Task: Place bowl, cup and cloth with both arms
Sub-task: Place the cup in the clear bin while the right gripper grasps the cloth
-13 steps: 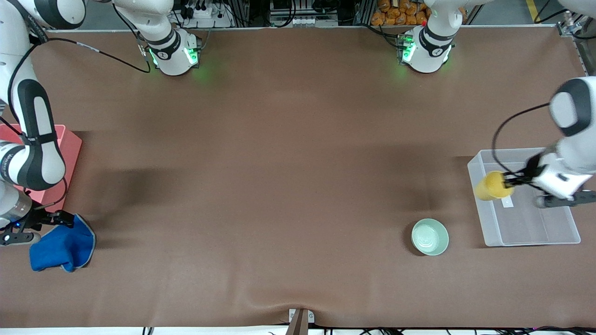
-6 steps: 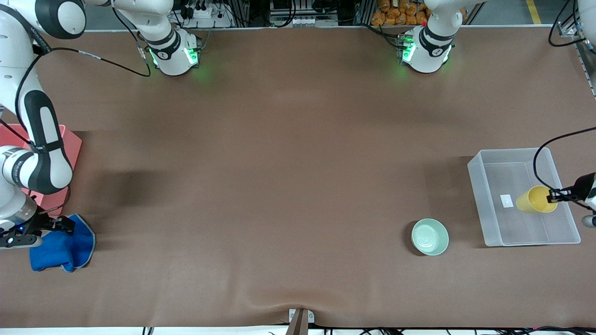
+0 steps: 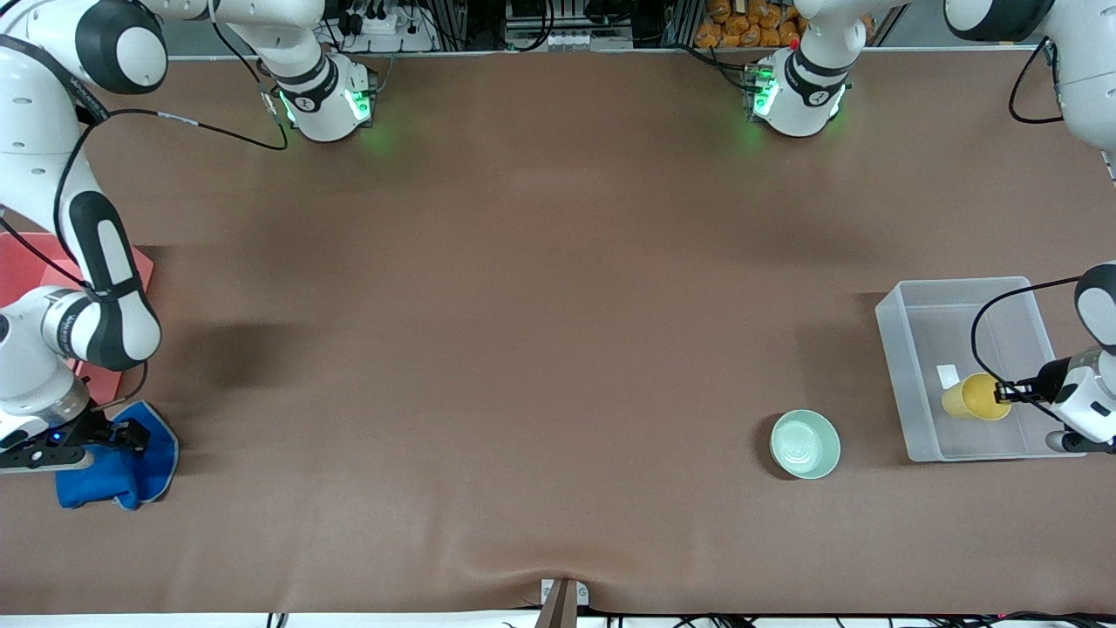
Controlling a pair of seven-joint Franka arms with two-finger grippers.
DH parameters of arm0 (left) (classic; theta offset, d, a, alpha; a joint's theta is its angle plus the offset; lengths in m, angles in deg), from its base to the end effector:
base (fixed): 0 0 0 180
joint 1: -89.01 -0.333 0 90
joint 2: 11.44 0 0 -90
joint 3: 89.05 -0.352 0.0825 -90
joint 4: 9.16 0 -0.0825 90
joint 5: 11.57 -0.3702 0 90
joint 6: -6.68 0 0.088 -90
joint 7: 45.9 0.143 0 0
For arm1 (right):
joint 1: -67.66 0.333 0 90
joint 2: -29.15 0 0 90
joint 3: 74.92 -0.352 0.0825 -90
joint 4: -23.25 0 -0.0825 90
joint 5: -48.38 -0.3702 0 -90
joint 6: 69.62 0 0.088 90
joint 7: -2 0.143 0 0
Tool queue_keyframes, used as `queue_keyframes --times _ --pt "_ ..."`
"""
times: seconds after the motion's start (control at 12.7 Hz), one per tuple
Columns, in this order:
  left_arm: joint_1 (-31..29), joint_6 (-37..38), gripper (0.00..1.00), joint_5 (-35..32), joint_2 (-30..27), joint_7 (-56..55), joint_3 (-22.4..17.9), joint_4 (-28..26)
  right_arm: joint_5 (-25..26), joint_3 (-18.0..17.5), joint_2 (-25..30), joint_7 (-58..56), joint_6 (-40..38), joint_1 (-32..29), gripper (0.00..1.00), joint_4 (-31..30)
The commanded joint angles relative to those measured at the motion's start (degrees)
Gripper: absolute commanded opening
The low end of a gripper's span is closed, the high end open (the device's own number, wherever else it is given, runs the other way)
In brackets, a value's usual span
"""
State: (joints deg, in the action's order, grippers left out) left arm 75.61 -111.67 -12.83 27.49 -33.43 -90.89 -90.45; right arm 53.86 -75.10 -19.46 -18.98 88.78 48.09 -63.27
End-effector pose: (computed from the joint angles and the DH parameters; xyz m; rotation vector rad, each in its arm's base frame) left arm 0.7051 0.1894 0.2944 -3.1100 -0.0479 0.0636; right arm 0.7323 -0.2553 0.2030 2.9019 0.1567 0.5355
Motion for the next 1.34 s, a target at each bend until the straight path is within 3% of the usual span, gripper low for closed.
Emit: queue_keyframes --times 0.0,0.63,0.79,0.94,1.26 --pt "-0.4 -1.7 0.0 -0.41 2.29 0.81 -0.19 1.83 0.68 -0.79 -2.45 -0.73 3.48 -1.44 1.0 1.79" --pt "-0.4 -5.91 0.02 0.9 4.93 1.77 -0.01 1.57 0.33 -1.05 -3.86 -0.47 11.49 -1.88 1.0 1.97" --pt "-0.14 -6.36 0.42 0.9 5.19 2.82 -0.01 1.57 0.33 -1.23 -3.95 -0.38 11.84 -1.96 0.95 1.97" --pt "-0.14 -6.36 0.79 0.82 5.19 3.09 -0.01 1.66 0.24 -1.23 -3.95 -0.12 11.93 -1.88 0.73 1.88" --pt "-0.49 -5.14 0.87 -0.06 1.77 4.14 -0.28 1.74 -0.9 -1.49 -3.95 0.06 12.02 -1.79 0.49 1.62"
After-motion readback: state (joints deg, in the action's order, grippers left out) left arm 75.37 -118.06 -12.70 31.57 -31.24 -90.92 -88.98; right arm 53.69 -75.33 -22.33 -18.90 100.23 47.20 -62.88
